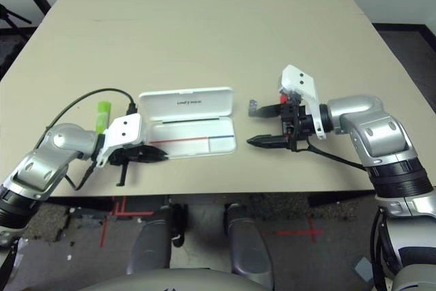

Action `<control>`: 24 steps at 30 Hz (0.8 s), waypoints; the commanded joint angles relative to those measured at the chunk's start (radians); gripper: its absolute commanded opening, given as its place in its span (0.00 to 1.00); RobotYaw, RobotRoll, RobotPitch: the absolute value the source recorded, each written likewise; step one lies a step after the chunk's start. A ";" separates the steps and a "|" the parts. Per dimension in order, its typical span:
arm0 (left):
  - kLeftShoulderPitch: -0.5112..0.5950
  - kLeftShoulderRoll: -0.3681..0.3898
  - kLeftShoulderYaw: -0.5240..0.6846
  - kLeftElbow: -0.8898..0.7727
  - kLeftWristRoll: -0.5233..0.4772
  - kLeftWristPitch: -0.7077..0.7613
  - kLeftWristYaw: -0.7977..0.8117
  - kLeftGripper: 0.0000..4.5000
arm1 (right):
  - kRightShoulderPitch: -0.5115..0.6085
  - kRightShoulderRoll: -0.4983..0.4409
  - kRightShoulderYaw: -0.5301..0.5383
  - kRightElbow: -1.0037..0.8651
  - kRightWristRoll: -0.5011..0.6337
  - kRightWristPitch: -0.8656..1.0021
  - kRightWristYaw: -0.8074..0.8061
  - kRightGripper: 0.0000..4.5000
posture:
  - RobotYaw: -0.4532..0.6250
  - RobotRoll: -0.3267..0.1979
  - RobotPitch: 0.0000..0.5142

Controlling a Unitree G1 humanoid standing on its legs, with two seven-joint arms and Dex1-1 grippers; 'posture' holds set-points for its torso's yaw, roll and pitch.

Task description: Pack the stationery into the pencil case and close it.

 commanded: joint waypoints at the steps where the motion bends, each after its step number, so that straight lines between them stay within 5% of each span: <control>1: 0.021 0.036 0.058 -0.099 -0.067 0.065 -0.012 0.57 | -0.001 -0.008 0.009 0.019 -0.006 -0.014 0.006 1.00 | 0.43 0.62 0.38; 6: 0.011 0.072 0.156 -0.192 -0.159 0.158 0.008 0.99 | -0.008 -0.013 -0.004 0.042 -0.002 -0.024 0.009 1.00 | 0.43 0.62 0.37; 14: -0.018 0.082 0.258 -0.193 -0.229 0.214 0.044 0.99 | -0.041 0.057 -0.118 0.016 0.084 -0.006 -0.094 1.00 | 0.43 0.62 0.37; 24: -0.032 0.072 0.228 -0.146 -0.200 0.183 0.049 0.99 | -0.222 0.207 -0.265 0.129 0.000 0.077 -0.625 1.00 | 0.38 0.62 0.39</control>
